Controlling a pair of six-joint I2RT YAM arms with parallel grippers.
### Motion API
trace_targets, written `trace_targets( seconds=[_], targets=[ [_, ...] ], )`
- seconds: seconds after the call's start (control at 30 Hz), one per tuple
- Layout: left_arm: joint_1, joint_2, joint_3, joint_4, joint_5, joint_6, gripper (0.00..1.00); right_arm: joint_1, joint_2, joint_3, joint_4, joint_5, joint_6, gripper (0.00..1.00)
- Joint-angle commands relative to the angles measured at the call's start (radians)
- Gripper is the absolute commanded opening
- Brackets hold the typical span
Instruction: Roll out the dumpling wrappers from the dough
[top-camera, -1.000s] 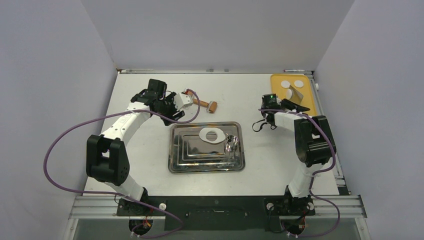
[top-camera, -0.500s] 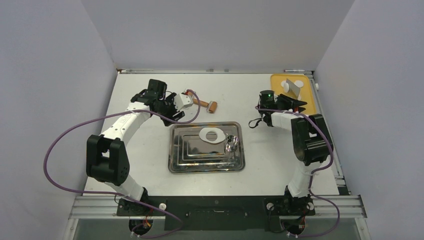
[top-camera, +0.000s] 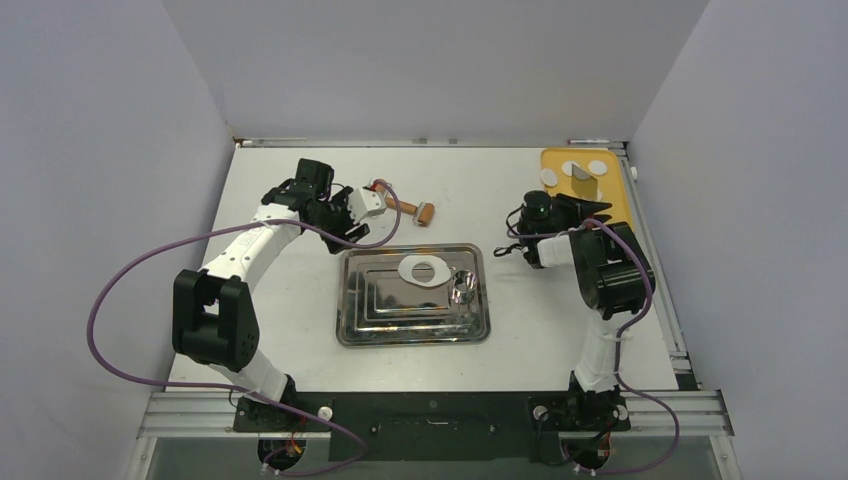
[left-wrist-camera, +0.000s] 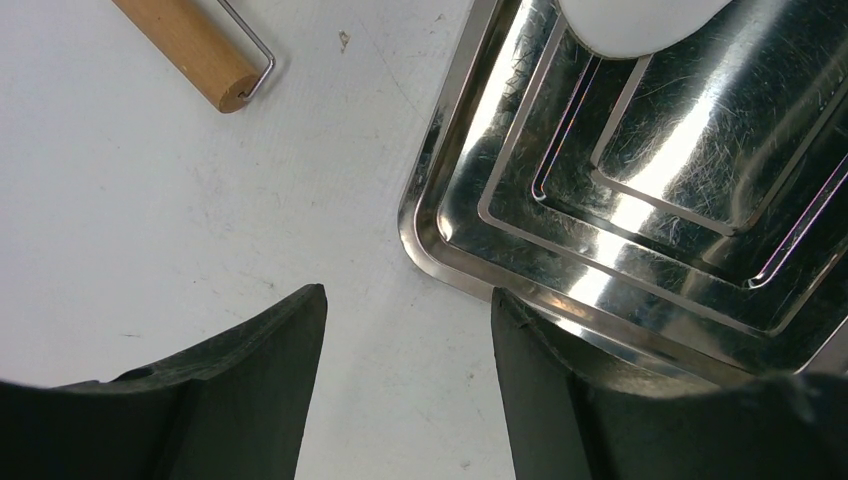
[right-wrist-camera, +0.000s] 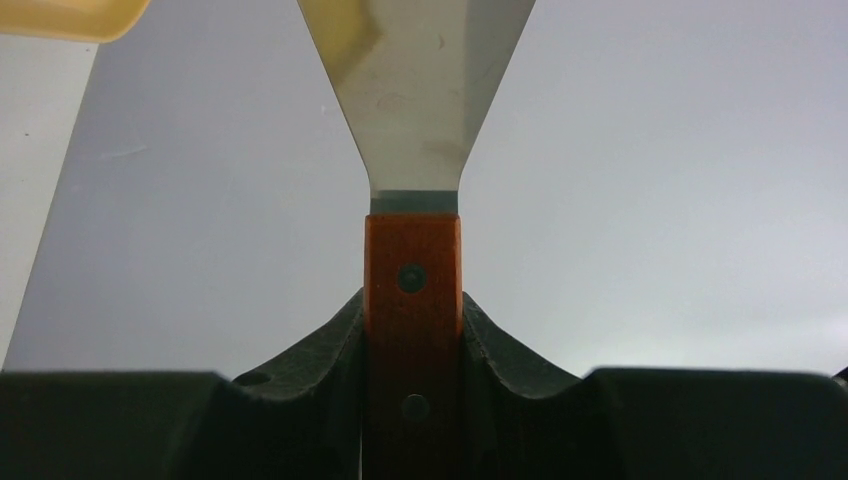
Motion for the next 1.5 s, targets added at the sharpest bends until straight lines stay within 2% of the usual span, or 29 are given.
trace_targets(
  seconds=[0.0,0.1,0.17,0.33,0.4,0.53,0.6,0.67,0.77,0.93,1.03,1.27,1.47],
  targets=[
    [0.006,-0.018,0.043,-0.008,0.034,0.018,0.58,0.000,-0.035,0.027,0.115,0.041,-0.029,0.09],
    [0.005,-0.011,0.047,-0.010,0.035,0.018,0.58,-0.020,-0.077,0.070,-0.030,0.051,0.099,0.09],
    [0.005,-0.009,0.051,-0.013,0.039,0.018,0.58,-0.031,-0.127,0.126,-0.204,0.048,0.257,0.08],
    [0.004,-0.001,0.059,-0.014,0.034,0.005,0.58,-0.048,-0.194,0.442,-1.047,-0.110,1.008,0.09],
    [0.008,0.006,0.067,-0.014,0.029,-0.006,0.58,-0.047,-0.211,0.494,-1.160,-0.169,1.117,0.09],
    [0.016,0.020,0.086,-0.022,0.024,-0.028,0.58,-0.013,-0.238,0.507,-1.265,-0.224,1.230,0.09],
    [0.022,0.025,0.096,-0.029,0.026,-0.039,0.58,0.011,-0.249,0.520,-1.340,-0.292,1.339,0.09],
    [0.027,0.030,0.104,-0.033,0.028,-0.047,0.58,0.021,-0.267,0.539,-1.399,-0.444,1.446,0.09],
    [0.027,0.034,0.113,-0.047,0.027,-0.051,0.58,0.006,-0.294,0.527,-1.364,-0.737,1.509,0.09],
    [0.028,0.034,0.116,-0.064,0.029,-0.061,0.58,-0.071,-0.228,0.590,-1.312,-0.931,1.576,0.08],
    [0.027,0.032,0.114,-0.068,0.025,-0.065,0.58,-0.072,-0.153,0.632,-1.315,-0.820,1.531,0.08],
    [0.028,0.048,0.122,-0.074,0.012,-0.065,0.58,-0.069,-0.025,0.661,-1.341,-0.670,1.399,0.09],
    [0.028,0.063,0.120,-0.072,0.013,-0.064,0.58,-0.055,-0.022,0.653,-1.338,-0.635,1.385,0.08]
  ],
)
